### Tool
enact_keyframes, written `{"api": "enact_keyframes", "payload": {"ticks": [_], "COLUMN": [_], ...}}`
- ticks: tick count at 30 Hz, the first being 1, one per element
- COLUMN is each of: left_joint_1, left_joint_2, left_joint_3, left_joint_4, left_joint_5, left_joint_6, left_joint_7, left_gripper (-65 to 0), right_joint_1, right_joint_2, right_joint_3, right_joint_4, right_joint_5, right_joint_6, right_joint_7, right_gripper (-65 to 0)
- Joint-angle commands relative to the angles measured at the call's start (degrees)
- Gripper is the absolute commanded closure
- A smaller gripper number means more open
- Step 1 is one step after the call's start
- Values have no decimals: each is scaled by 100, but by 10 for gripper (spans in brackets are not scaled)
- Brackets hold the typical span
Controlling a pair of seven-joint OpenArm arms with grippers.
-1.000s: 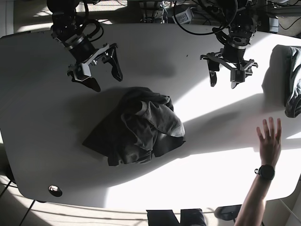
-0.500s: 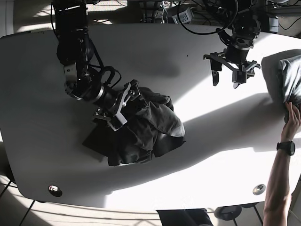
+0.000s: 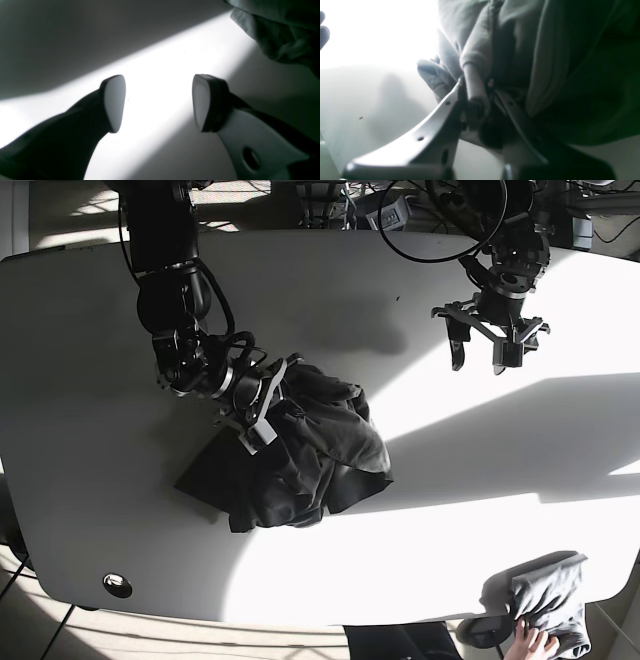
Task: Fold the T-shirt properly
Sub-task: 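Reach the right gripper to the new dark shirt and lift it, then grasp the hanging shirt with the left gripper below the right gripper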
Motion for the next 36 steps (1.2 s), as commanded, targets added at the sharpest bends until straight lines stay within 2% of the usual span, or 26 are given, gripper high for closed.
{"api": "enact_keyframes", "payload": {"ticks": [1, 5, 7, 9, 13, 16, 22, 25, 27, 31, 36], "left_joint_1": [3, 12, 30, 30, 38, 47, 126, 126, 91, -392, -1509], "left_joint_2": [4, 12, 12, 83, 215, 215, 215, 188, 188, 39, -14], "left_joint_3": [3, 126, 310, 363, 644, 873, 1049, 1040, 1049, 1154, 1172], "left_joint_4": [62, 123, 123, 159, 290, 387, 405, 343, 326, 27, -1336], "left_joint_5": [-77, -103, -112, -121, -121, -121, -121, -112, -103, -85, -77], "left_joint_6": [3, -23, 3, -5, -23, -23, -23, -23, -23, 3, 12], "left_joint_7": [-133, -133, -168, -168, -177, -177, -195, -731, -942, -959, -968], "left_gripper": [-379, -379, -379, -381, -381, -379, -379, -379, -379, -381, -381], "right_joint_1": [128, 269, 621, 1113, 2309, 3363, 5763, 6607, 6734, 6734, 6734], "right_joint_2": [23, 40, 137, 146, 128, -162, -680, -891, -962, -1050, -1111], "right_joint_3": [43, 43, 43, 43, 25, 16, 16, 16, 16, 16, 7], "right_joint_4": [371, 1329, 1645, 1768, 1610, 1232, -157, -640, -667, -447, -192], "right_joint_5": [107, 80, 80, 80, 107, 80, 80, 80, 80, 89, 80], "right_joint_6": [40, -12, -21, -21, -21, -21, -21, -12, -12, -12, -12], "right_joint_7": [155, 102, -179, -513, -768, -1006, -1032, -1023, -1023, -1050, -1050], "right_gripper": [-25, -21, -21, -21, -21, -21, -21, -21, -21, -21, -21]}}
